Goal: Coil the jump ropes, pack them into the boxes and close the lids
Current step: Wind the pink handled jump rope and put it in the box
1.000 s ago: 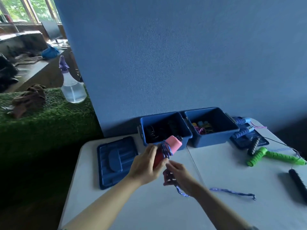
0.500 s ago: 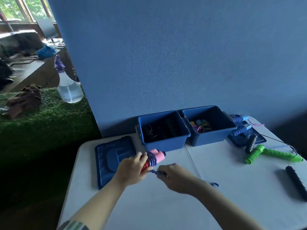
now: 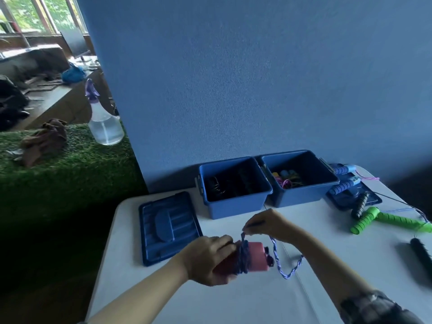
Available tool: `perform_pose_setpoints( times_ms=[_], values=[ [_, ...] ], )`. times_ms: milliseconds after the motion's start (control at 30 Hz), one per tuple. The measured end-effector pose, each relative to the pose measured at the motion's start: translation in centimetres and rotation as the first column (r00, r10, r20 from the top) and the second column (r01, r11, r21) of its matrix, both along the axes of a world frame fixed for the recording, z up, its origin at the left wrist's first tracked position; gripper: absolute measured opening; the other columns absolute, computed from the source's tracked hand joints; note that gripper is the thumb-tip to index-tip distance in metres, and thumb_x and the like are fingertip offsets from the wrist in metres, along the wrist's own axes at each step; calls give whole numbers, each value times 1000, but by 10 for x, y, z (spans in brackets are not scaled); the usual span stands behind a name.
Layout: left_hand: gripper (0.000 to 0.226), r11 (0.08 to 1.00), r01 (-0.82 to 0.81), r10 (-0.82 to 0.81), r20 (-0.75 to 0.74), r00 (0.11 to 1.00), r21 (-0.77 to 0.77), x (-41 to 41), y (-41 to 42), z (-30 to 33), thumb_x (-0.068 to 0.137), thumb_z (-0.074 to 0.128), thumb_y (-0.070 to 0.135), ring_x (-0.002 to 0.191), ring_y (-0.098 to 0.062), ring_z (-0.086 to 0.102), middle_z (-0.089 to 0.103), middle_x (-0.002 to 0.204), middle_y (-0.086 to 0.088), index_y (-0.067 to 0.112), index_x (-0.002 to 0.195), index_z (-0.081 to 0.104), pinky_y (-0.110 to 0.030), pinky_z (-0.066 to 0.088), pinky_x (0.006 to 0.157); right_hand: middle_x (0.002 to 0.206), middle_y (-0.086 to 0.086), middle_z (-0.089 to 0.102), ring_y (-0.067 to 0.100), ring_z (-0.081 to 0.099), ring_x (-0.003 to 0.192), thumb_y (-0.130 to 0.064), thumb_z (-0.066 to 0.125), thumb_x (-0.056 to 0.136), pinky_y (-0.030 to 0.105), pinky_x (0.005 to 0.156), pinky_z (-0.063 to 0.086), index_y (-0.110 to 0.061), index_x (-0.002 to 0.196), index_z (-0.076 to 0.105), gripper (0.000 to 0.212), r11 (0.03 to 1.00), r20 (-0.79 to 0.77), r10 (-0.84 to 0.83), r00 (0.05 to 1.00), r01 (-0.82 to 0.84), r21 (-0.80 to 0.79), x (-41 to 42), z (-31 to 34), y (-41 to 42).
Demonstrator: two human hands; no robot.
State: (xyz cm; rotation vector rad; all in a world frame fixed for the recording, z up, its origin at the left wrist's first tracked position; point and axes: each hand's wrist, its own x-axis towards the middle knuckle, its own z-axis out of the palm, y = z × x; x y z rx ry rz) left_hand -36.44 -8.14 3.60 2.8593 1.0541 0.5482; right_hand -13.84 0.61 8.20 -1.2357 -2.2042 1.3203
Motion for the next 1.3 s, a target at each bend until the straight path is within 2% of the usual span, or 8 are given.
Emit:
perform_pose_setpoints(
  times_ms=[167,300,533,667,833,1000,1200,1300],
  values=[
    [64,970,-185,224,282,933,-160,7,2,17,86,60,49,89,-12,59,56,119,4,23,137,31,-22,48,70,52,-2,58,-2,49,40,20,46,82,12,44,39,3,77,68,28,921,-102,-344,933,315,-228,-1,-18,-7],
    [68,903,-388,430,356,830,-186,6,11,16,85,56,52,97,-16,64,56,126,6,24,142,31,-28,53,72,52,2,51,10,41,38,-15,57,93,20,43,38,-5,80,69,21,875,-194,-372,908,273,-399,-11,-30,-24],
    [73,721,-657,691,166,704,-220,0,26,7,87,50,55,96,-26,64,53,125,-2,23,148,27,-38,52,70,58,2,53,14,46,38,-13,47,96,22,40,39,-8,86,65,21,914,-33,-280,960,255,-315,-29,-43,-41],
    [71,663,-732,715,-159,681,-155,-17,30,1,83,53,45,94,-28,60,44,116,-2,35,146,21,-38,49,69,59,1,56,15,53,42,-23,47,94,22,49,45,-9,85,62,22,993,196,-87,977,99,-56,-25,-33,-48],
    [73,756,-653,609,-322,725,-43,-18,19,-15,63,66,39,66,-29,62,56,103,-1,32,129,36,-36,44,52,86,2,66,16,52,70,-31,47,90,29,66,43,-18,92,63,21,967,412,39,910,-138,212,-29,-18,-55],
    [70,908,-411,373,-278,885,-89,-11,5,-25,58,64,39,61,-22,60,56,99,1,23,124,46,-33,48,51,98,2,65,18,57,90,-22,51,92,32,77,44,-15,96,65,17,940,330,14,944,-124,316,-26,-3,-34],
    [69,987,-157,154,-103,983,-27,-7,-7,-15,75,60,46,70,-18,55,55,113,-4,14,134,42,-27,49,62,84,-8,68,-3,60,77,-14,69,83,9,70,44,-16,90,74,8,987,79,-3,997,-9,161,-6,-5,-8],
    [68,989,-149,149,12,989,-10,-4,-8,-7,78,61,44,75,-18,58,55,115,-6,13,134,40,-27,50,64,75,-13,69,-6,58,62,-9,69,82,11,58,46,-9,92,75,11,995,-52,-92,994,93,22,1,-9,-6]
  ],
)
